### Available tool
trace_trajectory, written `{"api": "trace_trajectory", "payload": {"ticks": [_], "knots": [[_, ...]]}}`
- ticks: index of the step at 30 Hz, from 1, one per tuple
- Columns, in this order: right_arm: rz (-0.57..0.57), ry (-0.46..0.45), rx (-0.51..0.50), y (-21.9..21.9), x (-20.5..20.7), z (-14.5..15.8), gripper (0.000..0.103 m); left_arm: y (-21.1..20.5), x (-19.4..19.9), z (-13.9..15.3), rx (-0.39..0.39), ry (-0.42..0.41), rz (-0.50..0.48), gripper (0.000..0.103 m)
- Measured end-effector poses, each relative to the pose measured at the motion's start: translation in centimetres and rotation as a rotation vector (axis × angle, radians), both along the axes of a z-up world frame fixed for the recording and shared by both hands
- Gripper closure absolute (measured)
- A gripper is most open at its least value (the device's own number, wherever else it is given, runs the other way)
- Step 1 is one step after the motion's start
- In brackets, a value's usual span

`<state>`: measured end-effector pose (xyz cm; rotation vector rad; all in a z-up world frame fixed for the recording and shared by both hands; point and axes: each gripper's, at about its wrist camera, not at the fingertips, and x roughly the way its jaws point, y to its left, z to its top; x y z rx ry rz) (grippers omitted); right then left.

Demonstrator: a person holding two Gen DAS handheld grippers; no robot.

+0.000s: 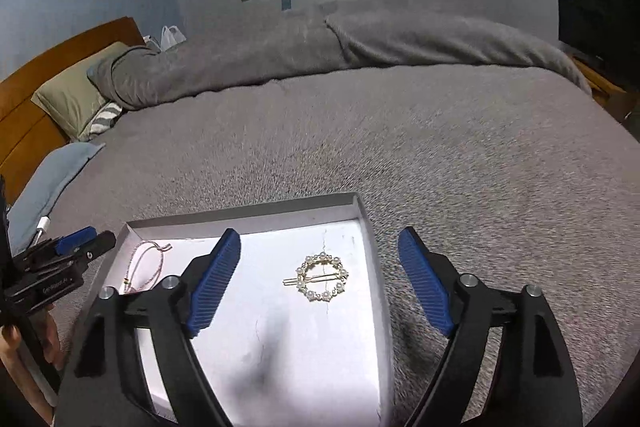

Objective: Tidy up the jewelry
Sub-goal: 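Withdraw both open tools from the tray back to the jewelry pile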

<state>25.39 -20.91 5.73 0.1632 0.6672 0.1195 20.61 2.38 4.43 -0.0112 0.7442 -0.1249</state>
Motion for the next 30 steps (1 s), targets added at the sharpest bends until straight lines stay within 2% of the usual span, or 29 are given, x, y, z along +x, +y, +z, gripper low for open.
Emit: {"api": "trace_trajectory", "payload": {"ticks": [3,9,17,30], "knots": [[-0.007,-0.042,0.004,-0.1,-1.7,1.2,0.005,-0.3,-1.6,0.9,0.004,-0.026,0.012,0.025],[-0.002,-0.100,-0.003,0.3,-5.0,2.8,0.005,-0.4,-4.0,2.2,0.010,-0.066,0.028,0.013],[-0.026,-0.109,-0.045,0.4,-7.8,2.1,0.005,0.0,-6.8,1.8,0.028,-0.074,0.041,0.010],[-0.071,-0.064,-0.106,-0.1,-11.9,-1.0,0.005,0.8,-10.7,0.6,0.061,-0.080,0.071,0.008]]}}
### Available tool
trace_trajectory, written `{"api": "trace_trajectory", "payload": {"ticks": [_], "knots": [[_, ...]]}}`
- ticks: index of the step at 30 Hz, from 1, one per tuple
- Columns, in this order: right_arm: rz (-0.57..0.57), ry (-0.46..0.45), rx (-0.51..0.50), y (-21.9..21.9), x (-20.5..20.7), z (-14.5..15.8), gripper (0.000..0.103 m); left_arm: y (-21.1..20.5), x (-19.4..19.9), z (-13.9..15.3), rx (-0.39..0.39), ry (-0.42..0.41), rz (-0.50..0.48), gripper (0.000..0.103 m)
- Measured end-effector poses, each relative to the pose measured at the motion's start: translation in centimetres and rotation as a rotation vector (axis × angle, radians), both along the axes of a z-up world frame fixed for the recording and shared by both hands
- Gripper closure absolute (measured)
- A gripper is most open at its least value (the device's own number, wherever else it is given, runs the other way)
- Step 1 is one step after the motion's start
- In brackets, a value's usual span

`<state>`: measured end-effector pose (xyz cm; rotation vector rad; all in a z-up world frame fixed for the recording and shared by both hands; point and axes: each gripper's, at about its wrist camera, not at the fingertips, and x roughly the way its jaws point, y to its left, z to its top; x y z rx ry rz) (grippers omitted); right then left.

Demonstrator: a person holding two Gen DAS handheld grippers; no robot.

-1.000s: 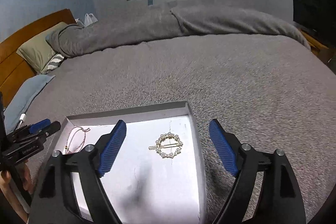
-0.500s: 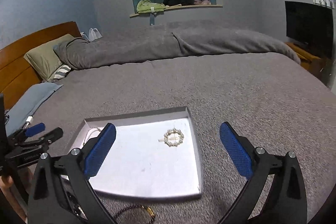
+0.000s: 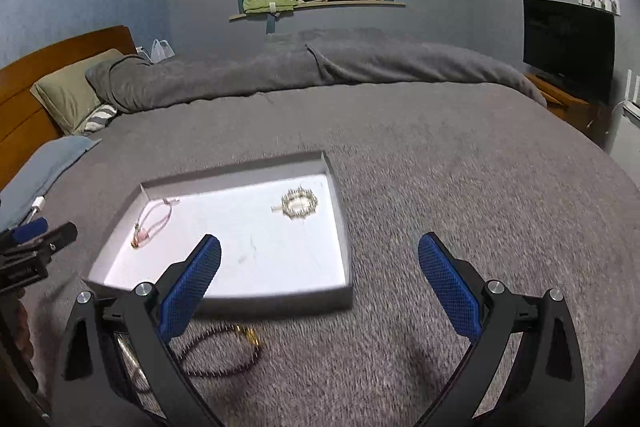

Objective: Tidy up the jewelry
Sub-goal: 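Withdraw both open tools from the tray back to the jewelry pile, then grasp the black bead bracelet with the left tool while the right grasps the dark red bead bracelet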

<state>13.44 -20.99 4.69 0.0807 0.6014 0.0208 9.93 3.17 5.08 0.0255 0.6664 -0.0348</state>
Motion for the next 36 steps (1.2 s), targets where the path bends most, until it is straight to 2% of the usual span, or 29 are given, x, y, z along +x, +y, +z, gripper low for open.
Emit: {"api": "trace_trajectory", "payload": {"ticks": [6,11,17,22,26,28,31,34,35,36], "knots": [[0.025,0.012,-0.012,-0.3,-1.7,-0.9,0.005,-0.3,-2.0,-0.4,0.048,-0.024,-0.011,0.006],[0.088,0.027,0.004,-0.1,-2.9,-1.9,0.005,0.2,-2.7,-2.2,0.037,0.045,-0.038,0.006],[0.167,0.041,-0.083,1.7,-3.7,-3.3,0.006,1.2,-3.8,-3.5,0.049,0.082,-0.048,0.006],[0.186,0.082,-0.011,1.1,-3.2,-4.0,0.006,2.4,-5.2,-3.6,-0.018,0.074,-0.087,0.006],[0.201,0.098,0.003,1.2,-3.1,-4.4,0.006,2.9,-5.3,-4.6,0.000,0.106,-0.071,0.006],[0.206,0.104,-0.004,1.4,-3.0,-4.7,0.006,3.7,-5.0,-5.0,-0.016,0.125,-0.053,0.006],[0.215,0.119,0.003,1.6,-2.7,-4.9,0.015,4.4,-4.9,-4.9,-0.066,0.129,-0.065,0.007],[0.215,0.129,0.004,1.7,-2.6,-5.1,0.027,4.2,-5.1,-4.8,-0.060,0.119,-0.079,0.010],[0.215,0.136,0.009,1.8,-2.5,-5.3,0.033,4.1,-5.1,-4.8,-0.068,0.121,-0.094,0.013],[0.219,0.143,0.016,1.8,-2.4,-5.3,0.038,4.0,-5.1,-4.7,-0.077,0.125,-0.109,0.023]]}}
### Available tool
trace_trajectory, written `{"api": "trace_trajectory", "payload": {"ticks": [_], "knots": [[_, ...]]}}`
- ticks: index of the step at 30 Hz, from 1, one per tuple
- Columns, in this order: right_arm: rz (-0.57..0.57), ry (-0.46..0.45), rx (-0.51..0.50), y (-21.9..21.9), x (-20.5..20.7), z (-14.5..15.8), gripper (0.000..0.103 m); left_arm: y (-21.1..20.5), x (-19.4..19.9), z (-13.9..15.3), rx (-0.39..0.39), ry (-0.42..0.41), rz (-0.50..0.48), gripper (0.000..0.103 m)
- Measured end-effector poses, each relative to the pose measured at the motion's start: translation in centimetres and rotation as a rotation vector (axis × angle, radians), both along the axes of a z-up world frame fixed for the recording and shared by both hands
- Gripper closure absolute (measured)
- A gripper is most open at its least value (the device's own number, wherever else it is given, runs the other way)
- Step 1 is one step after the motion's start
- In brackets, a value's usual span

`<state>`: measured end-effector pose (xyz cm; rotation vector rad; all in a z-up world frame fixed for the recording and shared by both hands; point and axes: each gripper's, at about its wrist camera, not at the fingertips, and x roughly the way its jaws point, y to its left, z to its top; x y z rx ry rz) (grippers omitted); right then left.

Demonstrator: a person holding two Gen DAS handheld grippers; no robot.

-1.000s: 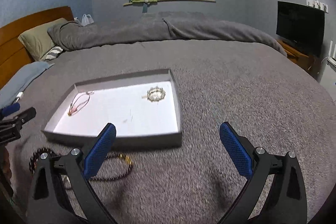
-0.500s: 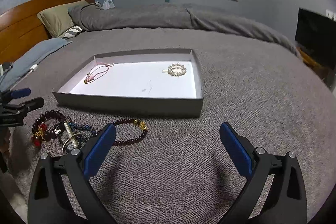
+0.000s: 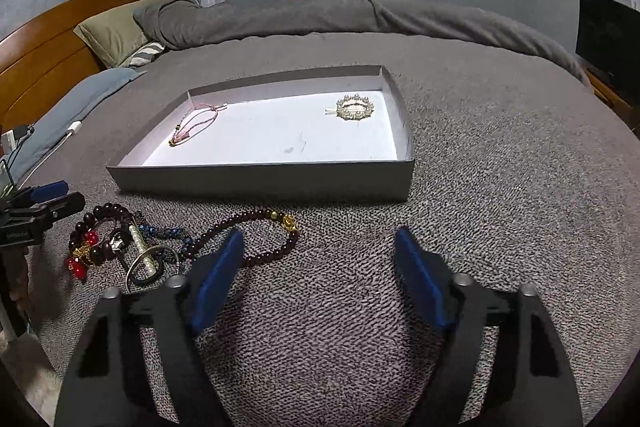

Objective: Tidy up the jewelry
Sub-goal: 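Grasp the black bead bracelet with the left tool while the right grasps the dark red bead bracelet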

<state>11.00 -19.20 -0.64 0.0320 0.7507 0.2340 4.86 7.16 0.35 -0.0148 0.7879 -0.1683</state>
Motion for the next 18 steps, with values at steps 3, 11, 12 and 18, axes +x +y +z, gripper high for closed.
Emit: {"api": "trace_trajectory", "payload": {"ticks": [3,11,12,18], "knots": [[0.027,0.023,0.017,0.5,0.1,-0.2,0.049,-0.5,0.1,0.0,-0.014,0.012,-0.034,0.050],[0.064,0.043,0.004,1.7,0.1,-0.5,0.062,-1.9,-0.2,-0.1,-0.004,0.037,-0.116,0.068],[0.065,0.046,0.005,1.8,0.2,-0.6,0.062,-2.1,-0.2,-0.3,0.007,0.043,-0.117,0.068],[0.063,0.058,0.018,1.9,0.8,-1.1,0.062,-2.6,0.5,-1.6,0.044,0.089,-0.127,0.076]]}}
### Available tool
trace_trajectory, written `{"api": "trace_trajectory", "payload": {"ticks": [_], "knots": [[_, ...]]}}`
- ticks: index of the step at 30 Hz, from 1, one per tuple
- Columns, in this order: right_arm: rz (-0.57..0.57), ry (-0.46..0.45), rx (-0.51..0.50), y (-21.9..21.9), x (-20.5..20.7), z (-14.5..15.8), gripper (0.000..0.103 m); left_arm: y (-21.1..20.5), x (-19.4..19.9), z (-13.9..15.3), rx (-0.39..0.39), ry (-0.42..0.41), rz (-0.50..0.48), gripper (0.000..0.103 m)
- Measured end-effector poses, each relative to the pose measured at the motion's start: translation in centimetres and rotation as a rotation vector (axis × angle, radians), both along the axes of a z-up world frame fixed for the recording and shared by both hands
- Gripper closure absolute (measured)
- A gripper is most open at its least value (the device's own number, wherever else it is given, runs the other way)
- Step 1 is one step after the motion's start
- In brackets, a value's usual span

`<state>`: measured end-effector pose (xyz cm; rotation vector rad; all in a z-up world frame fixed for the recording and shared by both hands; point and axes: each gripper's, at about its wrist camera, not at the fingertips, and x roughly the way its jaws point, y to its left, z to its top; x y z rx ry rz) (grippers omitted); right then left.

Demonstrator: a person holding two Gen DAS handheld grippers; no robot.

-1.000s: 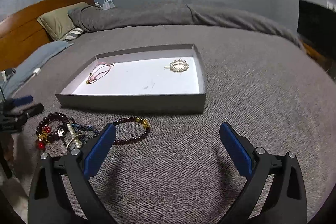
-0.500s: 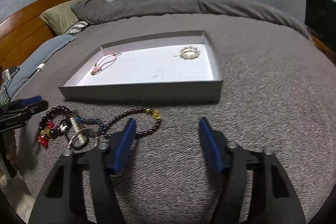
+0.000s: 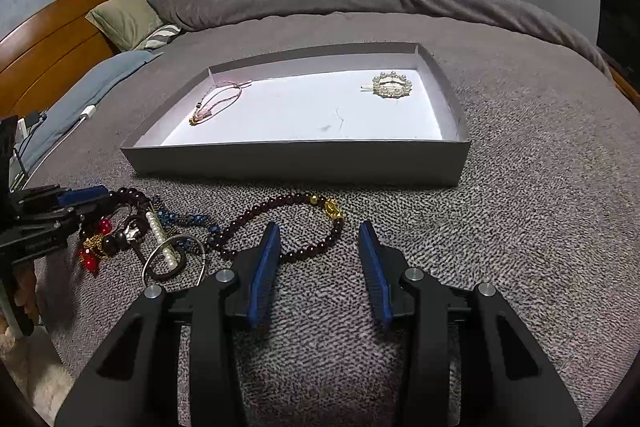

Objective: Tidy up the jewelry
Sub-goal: 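Grasp the black bead bracelet with the left tool while the right grasps the dark red bead bracelet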

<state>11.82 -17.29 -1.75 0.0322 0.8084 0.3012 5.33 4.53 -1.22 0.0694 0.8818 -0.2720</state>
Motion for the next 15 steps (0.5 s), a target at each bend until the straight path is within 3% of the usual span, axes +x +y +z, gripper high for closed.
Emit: {"api": "trace_trajectory", "payload": {"ticks": [1,7,10,12,15], "knots": [[0.000,0.003,0.007,0.0,0.1,-0.1,0.062,-0.1,0.1,-0.1,0.001,0.004,-0.003,0.084],[0.004,0.022,0.031,0.2,0.7,-0.6,0.062,-0.7,0.1,-0.1,0.022,-0.010,-0.012,0.086],[-0.001,0.027,0.041,0.2,0.9,-0.7,0.074,-0.8,-0.3,0.3,0.026,-0.040,-0.015,0.087],[-0.011,0.030,0.056,-0.2,0.9,-0.7,0.092,-0.8,-0.7,0.9,0.009,-0.071,-0.019,0.088],[-0.019,0.023,0.080,-0.6,0.8,-0.4,0.097,-0.6,-1.1,1.7,-0.020,-0.113,-0.019,0.088]]}}
